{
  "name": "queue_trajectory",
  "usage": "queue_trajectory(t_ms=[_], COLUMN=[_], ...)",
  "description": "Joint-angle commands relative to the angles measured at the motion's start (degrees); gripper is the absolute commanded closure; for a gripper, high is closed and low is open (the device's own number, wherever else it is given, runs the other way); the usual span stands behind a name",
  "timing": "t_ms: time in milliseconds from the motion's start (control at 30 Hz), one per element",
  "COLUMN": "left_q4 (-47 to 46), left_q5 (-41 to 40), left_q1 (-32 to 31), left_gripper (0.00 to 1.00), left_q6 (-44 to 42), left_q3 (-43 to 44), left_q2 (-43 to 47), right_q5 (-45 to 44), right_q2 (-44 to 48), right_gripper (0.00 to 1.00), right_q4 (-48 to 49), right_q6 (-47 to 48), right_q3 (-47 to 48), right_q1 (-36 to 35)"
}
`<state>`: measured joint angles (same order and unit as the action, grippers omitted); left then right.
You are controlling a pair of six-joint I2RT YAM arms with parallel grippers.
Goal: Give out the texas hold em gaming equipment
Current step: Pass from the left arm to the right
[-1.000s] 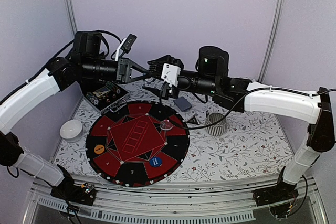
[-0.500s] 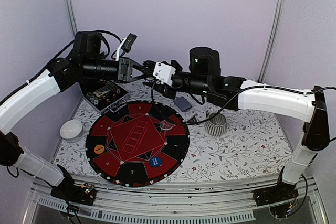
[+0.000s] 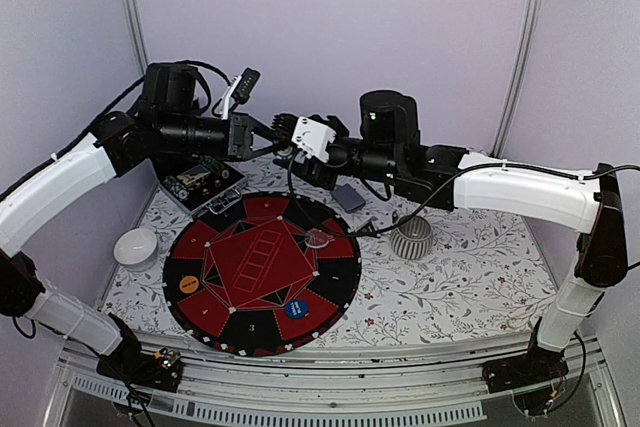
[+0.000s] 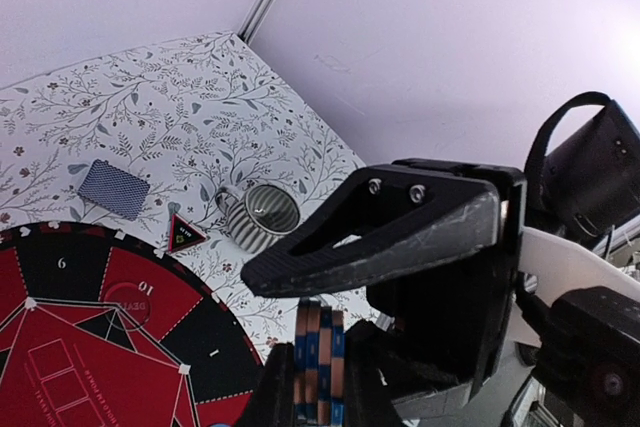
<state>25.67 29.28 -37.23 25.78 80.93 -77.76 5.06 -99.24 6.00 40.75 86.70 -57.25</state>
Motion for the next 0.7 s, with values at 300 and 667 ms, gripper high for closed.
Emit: queue_trajectory(t_ms=[300,667], left_q4=[0.52,0.7], left_q5=[-2.07,-2.03], left_q1=[-0.45,-0.47], left_gripper=[1.0,1.0], left_q6=[0.06,-0.3], left_q3=[-0.59,-1.36], left_q2=[0.02,0.32], right_q5=[0.48,-0.78], right_q2=[-0.62,-1.13], right_gripper=[0.52,0.93], right_q4=[0.6,-0.59], right_q6=[-3.12,-4.47], right_q3=[2.72,3.74], right_q1=[-0.47,-0.53])
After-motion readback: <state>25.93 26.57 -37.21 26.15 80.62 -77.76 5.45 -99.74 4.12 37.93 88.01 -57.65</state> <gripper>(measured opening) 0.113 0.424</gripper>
